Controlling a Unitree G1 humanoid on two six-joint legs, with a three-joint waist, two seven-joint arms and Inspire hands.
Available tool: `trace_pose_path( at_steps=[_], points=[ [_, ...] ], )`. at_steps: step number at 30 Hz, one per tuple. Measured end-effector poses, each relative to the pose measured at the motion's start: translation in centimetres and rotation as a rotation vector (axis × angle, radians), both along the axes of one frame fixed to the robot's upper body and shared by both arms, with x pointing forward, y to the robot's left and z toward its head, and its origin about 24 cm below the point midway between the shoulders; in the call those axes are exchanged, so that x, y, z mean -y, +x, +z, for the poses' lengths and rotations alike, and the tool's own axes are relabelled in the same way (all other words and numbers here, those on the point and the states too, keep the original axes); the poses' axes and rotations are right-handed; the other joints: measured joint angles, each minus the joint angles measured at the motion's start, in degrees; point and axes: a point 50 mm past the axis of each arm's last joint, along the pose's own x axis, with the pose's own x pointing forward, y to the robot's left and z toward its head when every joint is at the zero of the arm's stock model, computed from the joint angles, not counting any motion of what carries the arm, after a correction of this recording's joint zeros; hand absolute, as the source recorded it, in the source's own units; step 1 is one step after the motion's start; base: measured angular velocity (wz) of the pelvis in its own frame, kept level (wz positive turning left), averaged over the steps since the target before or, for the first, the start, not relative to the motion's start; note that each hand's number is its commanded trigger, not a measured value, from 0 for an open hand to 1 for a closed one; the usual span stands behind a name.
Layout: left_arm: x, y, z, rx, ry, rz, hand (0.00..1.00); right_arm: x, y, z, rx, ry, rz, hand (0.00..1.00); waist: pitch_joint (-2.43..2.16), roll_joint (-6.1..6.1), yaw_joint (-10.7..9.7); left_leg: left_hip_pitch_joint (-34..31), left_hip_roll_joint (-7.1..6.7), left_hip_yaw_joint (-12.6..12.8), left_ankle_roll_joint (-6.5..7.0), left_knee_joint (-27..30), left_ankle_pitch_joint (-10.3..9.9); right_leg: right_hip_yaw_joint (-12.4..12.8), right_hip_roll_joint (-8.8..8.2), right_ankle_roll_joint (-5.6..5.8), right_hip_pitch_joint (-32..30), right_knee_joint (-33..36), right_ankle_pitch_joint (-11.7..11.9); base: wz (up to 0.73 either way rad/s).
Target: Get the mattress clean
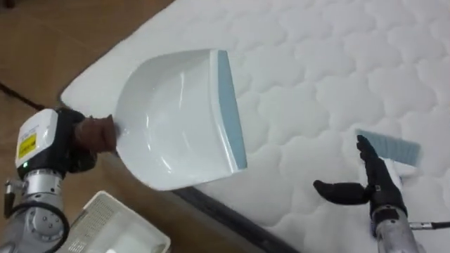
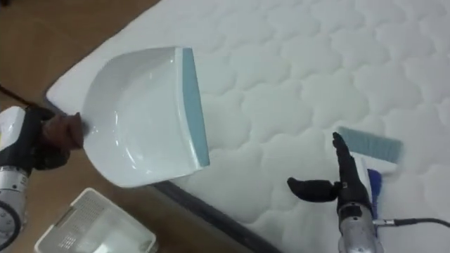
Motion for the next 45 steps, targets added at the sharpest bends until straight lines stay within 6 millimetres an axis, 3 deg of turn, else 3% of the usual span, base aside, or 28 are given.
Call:
trace_pose_path(
  at_steps=[3,5,7,8,9,10,13,15,16,18,19,20,26,32,37,42,44,45],
  points=[
    [0.9,-0.1,-0.7,-0.032,-0.037,-0.012,1.00,0.1,-0.4,-0.3,-0.011,0.006,0.003,0.00,-0.38,0.52,-0.87,0.72,1.41,0.64,-0.22,1.71,0.13,0.49,0.66,-0.80,-0.06,-0.29,0.60,-0.47],
    [1.1,-0.6,-1.0,-0.051,-0.050,-0.017,1.00,0.0,-0.5,-0.4,-0.017,0.012,0.012,0.00,-0.51,0.73,0.07,0.96,0.67,-6.90,-1.11,2.02,0.67,4.13,1.60,-1.52,-0.49,-0.26,1.05,-1.03],
    [1.4,-1.8,-1.8,-0.094,-0.070,-0.024,1.00,-0.3,-0.1,-0.2,-0.015,-0.003,0.059,0.00,-0.62,1.61,3.17,1.77,-2.47,-25.92,-2.82,1.43,1.68,10.74,3.45,-2.59,-0.62,-0.56,2.86,-1.62],
    [1.4,-2.2,-2.0,-0.107,-0.076,-0.025,1.00,-0.3,0.0,-0.2,-0.016,-0.005,0.068,0.00,-0.81,1.94,3.39,2.10,-3.13,-29.54,-3.26,1.13,1.91,12.28,3.88,-2.74,-0.59,-0.66,2.98,-1.39],
    [1.7,-2.9,-2.6,-0.134,-0.094,-0.026,1.00,-0.4,0.0,-0.1,-0.014,-0.005,0.076,0.00,-1.18,2.49,3.06,2.74,-4.26,-35.13,-4.00,0.59,2.16,14.57,4.56,-2.88,-0.63,-0.56,3.09,-1.03],
    [1.9,-3.5,-3.3,-0.163,-0.114,-0.026,1.00,-0.4,0.0,-0.2,-0.022,0.001,0.087,0.00,-1.22,2.59,2.79,3.75,-5.30,-38.80,-4.59,-0.51,2.45,16.79,5.27,-2.98,-0.71,-0.39,3.11,-0.91],
    [2.7,-4.4,-4.2,-0.207,-0.157,-0.030,1.00,-0.7,-0.2,-0.4,-0.045,0.023,0.126,0.00,-1.28,2.90,2.75,6.92,-5.65,-41.95,-5.94,-4.41,2.62,21.80,7.55,-3.49,-1.33,-0.19,3.60,-0.92],
    [3.0,-4.5,-4.4,-0.210,-0.170,-0.029,1.00,-0.9,-0.3,-0.6,-0.053,0.027,0.139,0.00,-1.17,2.72,2.64,8.11,-5.59,-42.34,-6.51,-6.20,2.57,23.07,8.79,-3.92,-1.73,0.38,3.94,-0.68],
    [3.2,-4.6,-4.6,-0.215,-0.179,-0.032,1.00,-1.0,-0.6,-0.8,-0.065,0.031,0.142,0.00,-0.83,2.11,2.20,8.56,-5.44,-42.49,-6.69,-6.68,2.60,23.74,8.96,-4.34,-1.72,0.59,3.92,-0.43],
    [3.3,-4.9,-4.8,-0.231,-0.191,-0.035,1.00,-0.9,-1.1,-1.0,-0.081,0.032,0.142,0.00,-0.83,1.67,1.56,8.99,-5.12,-42.68,-7.07,-7.14,2.43,24.08,9.55,-5.24,-1.69,0.49,4.33,-0.21],
    [3.3,-5.1,-4.9,-0.238,-0.192,-0.034,0.14,-0.9,-1.2,-1.1,-0.084,0.025,0.144,0.00,-0.74,1.56,0.70,9.04,-5.06,-42.83,-7.14,-7.16,2.37,24.30,9.67,-5.34,-1.76,0.48,4.34,-0.12],
    [3.3,-5.1,-4.9,-0.239,-0.192,-0.036,0.00,-0.9,-1.2,-1.1,-0.085,0.018,0.146,0.00,-0.69,1.60,0.46,9.10,-5.06,-42.84,-7.15,-7.22,2.36,24.77,9.81,-5.35,-1.80,0.47,4.34,-0.11],
    [3.4,-4.9,-4.9,-0.245,-0.200,-0.048,0.00,-1.3,-1.3,-1.3,-0.097,-0.001,0.157,0.00,-0.41,2.21,-0.52,9.39,-5.18,-42.17,-6.97,-7.02,1.89,25.83,10.46,-5.29,-2.20,0.77,3.93,-0.15],
    [3.2,-5.0,-5.2,-0.254,-0.235,-0.029,0.00,-1.5,-1.4,-1.5,-0.105,0.007,0.146,0.00,-0.11,2.62,-0.52,10.21,-6.66,-41.26,-6.35,-6.92,1.43,26.14,8.75,-4.72,-3.98,5.06,1.51,-0.11],
    [2.8,-5.7,-6.4,-0.304,-0.283,0.004,0.00,-1.0,-2.3,-2.7,-0.174,0.009,0.130,0.00,0.04,2.55,-0.40,10.02,-6.83,-40.76,-6.08,-7.04,1.27,26.78,9.00,-4.47,-4.29,5.15,1.57,-0.04],
    [2.2,-6.9,-8.0,-0.369,-0.316,0.060,0.00,0.3,-3.9,-4.2,-0.277,0.011,0.091,0.00,-0.16,2.49,-0.05,10.08,-6.23,-40.74,-6.08,-8.00,1.28,26.74,9.78,-4.33,-3.23,2.28,3.05,0.00],
    [1.7,-8.4,-9.4,-0.437,-0.328,0.114,0.00,0.9,-4.6,-4.8,-0.315,0.006,0.059,0.00,-0.41,2.42,-0.08,10.61,-6.23,-40.75,-6.07,-8.16,1.28,26.71,9.81,-4.32,-2.50,1.85,3.05,-0.02],
    [1.3,-9.7,-10.5,-0.492,-0.337,0.155,0.00,1.4,-5.4,-5.5,-0.360,0.006,0.031,0.00,-0.77,2.17,-0.17,11.01,-6.13,-40.80,-6.07,-8.33,1.28,26.66,9.94,-4.28,-1.82,1.25,3.07,0.00]
  ],
)
